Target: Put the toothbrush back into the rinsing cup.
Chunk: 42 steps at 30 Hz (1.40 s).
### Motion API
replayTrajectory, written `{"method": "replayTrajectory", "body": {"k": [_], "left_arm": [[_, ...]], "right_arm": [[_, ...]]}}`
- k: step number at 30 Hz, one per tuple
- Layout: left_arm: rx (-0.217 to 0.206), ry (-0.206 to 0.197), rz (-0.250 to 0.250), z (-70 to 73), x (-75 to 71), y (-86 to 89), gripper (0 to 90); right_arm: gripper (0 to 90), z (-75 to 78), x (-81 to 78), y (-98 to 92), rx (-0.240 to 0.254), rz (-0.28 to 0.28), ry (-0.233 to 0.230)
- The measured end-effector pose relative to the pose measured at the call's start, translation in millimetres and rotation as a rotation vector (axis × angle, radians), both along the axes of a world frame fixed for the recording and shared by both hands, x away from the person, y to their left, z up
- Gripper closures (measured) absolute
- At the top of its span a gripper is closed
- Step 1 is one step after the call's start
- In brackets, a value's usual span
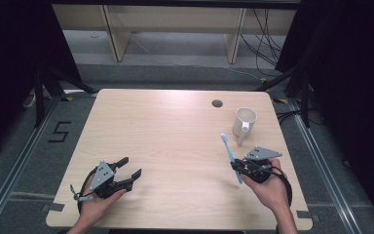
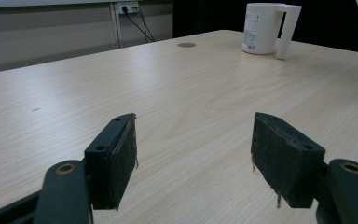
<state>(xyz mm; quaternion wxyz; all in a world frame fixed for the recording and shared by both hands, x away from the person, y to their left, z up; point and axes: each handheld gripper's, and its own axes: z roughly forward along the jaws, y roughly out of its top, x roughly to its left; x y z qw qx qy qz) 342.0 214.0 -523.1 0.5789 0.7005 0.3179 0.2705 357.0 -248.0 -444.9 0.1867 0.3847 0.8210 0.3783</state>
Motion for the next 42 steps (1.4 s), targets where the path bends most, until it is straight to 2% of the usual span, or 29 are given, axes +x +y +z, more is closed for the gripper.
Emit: {"method": "replayTrajectory", "body": {"k": [1,2,5,6,8,10,11,12,13,15,16,17,18,21,23,27,28,30,31,35,36,39,40,41,42], "left_arm": [[0.001,-0.001,0.000,0.0,-0.2,-0.2,30.8],[0.027,0.002,0.006,1.2,-1.0,0.8,30.9],[0.025,0.003,0.005,1.2,-0.8,0.8,30.9],[0.006,-0.005,-0.002,0.2,0.1,0.0,30.9],[0.001,0.001,-0.001,0.0,-0.3,-0.3,30.9],[0.001,0.001,-0.002,0.0,-0.4,-0.2,30.9],[-0.001,0.001,-0.002,0.0,-0.4,-0.2,30.9],[-0.002,0.000,-0.001,-0.1,-0.4,-0.1,30.9],[-0.001,0.001,-0.001,0.0,-0.5,-0.1,30.9],[0.000,0.002,-0.001,0.0,-0.4,0.0,30.9],[0.001,0.001,-0.001,0.0,-0.3,0.0,30.9],[0.000,0.001,-0.001,0.0,-0.4,0.0,30.9],[-0.001,0.001,-0.001,0.0,-0.5,0.0,30.9],[-0.003,0.001,0.000,0.0,-0.6,0.1,30.9],[-0.002,0.002,-0.001,0.0,-0.6,0.1,30.9],[-0.003,0.004,-0.001,-0.1,-0.5,0.1,30.8],[-0.003,0.003,0.000,0.0,-0.5,0.2,30.9],[-0.005,0.004,0.001,-0.1,-0.5,0.2,30.9],[-0.004,0.003,0.001,-0.1,-0.5,0.2,30.9],[-0.003,0.003,0.001,0.0,-0.3,0.2,30.9],[-0.003,0.003,0.001,0.0,-0.3,0.2,30.9],[-0.006,0.004,0.001,-0.1,-0.4,0.3,30.9],[-0.006,0.004,0.003,0.0,-0.2,0.3,30.9],[-0.005,0.002,0.002,0.0,0.0,0.4,30.9],[-0.005,0.002,0.002,0.0,0.1,0.4,30.9]], "right_arm": [[79.5,-1.2,0.2,0.1,0.008,0.002,-0.002],[79.5,-1.6,0.0,-0.2,0.012,-0.004,-0.003],[79.4,-2.4,-0.2,-1.0,0.027,-0.017,-0.005],[79.5,-2.6,0.0,-1.3,0.033,-0.022,-0.008],[79.5,-2.2,-1.8,-1.3,0.055,-0.053,-0.013],[79.4,-2.8,-2.1,-2.1,0.073,-0.063,-0.040],[79.5,-3.1,-1.1,-3.5,0.072,-0.065,-0.075],[79.5,-3.3,-2.6,-2.6,0.090,-0.081,-0.066],[79.5,-3.6,-2.0,-3.7,0.099,-0.087,-0.094],[79.4,-3.4,-3.1,-3.1,0.143,-0.114,-0.100],[79.4,-4.1,-1.8,-2.8,0.163,-0.117,-0.123],[79.4,-2.9,-2.3,-3.6,0.155,-0.125,-0.120],[79.4,-2.2,-1.0,-5.2,0.148,-0.122,-0.153],[79.4,-1.2,-0.7,-4.5,0.178,-0.142,-0.176],[79.4,0.5,-1.0,-5.6,0.181,-0.158,-0.201],[79.4,1.0,-0.5,-6.1,0.218,-0.190,-0.218],[79.5,0.5,-0.3,-5.9,0.240,-0.196,-0.217],[79.4,0.8,0.1,-7.2,0.240,-0.207,-0.227],[79.4,0.2,0.1,-6.5,0.260,-0.219,-0.231],[79.5,0.9,0.7,-7.7,0.278,-0.235,-0.252],[79.4,1.4,-0.9,-6.1,0.300,-0.256,-0.227],[79.4,1.9,0.8,-9.8,0.274,-0.257,-0.262],[79.5,1.4,1.4,-10.0,0.279,-0.260,-0.275],[79.5,1.2,-0.3,-8.0,0.307,-0.286,-0.253],[79.5,0.9,1.3,-10.3,0.297,-0.278,-0.264]]}}
